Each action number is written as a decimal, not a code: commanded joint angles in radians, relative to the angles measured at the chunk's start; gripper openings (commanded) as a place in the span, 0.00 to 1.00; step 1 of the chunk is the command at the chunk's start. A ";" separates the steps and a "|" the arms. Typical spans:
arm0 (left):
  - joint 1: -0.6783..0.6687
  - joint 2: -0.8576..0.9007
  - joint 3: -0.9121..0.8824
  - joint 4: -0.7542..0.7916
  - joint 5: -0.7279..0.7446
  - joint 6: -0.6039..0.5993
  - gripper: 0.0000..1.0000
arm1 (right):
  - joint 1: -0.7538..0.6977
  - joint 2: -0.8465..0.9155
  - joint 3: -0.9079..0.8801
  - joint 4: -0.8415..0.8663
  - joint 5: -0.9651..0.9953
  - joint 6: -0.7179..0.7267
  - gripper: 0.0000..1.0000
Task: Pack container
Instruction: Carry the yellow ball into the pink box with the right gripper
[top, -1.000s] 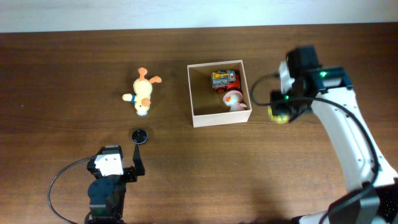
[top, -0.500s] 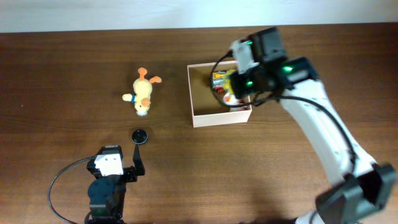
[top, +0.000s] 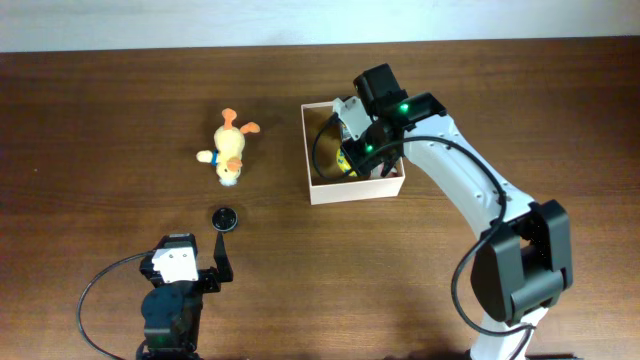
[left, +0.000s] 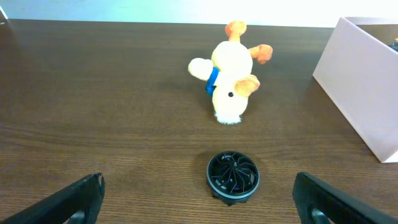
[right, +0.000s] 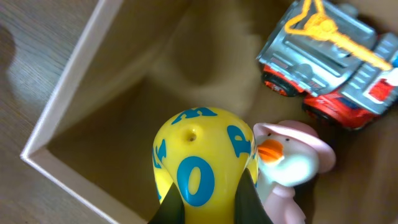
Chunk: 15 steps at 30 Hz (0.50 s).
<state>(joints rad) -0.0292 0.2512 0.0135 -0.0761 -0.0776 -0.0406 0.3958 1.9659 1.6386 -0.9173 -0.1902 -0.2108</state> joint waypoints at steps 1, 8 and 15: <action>0.006 -0.005 -0.005 0.000 0.011 0.019 0.99 | 0.003 0.023 0.009 0.003 -0.015 -0.021 0.04; 0.006 -0.005 -0.005 -0.001 0.011 0.019 0.99 | 0.002 0.036 0.009 0.038 -0.008 -0.021 0.04; 0.006 -0.005 -0.005 0.000 0.011 0.019 0.99 | 0.002 0.036 0.010 0.011 -0.008 -0.021 0.04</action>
<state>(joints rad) -0.0292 0.2512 0.0135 -0.0761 -0.0776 -0.0406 0.3958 1.9892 1.6390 -0.8818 -0.1902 -0.2211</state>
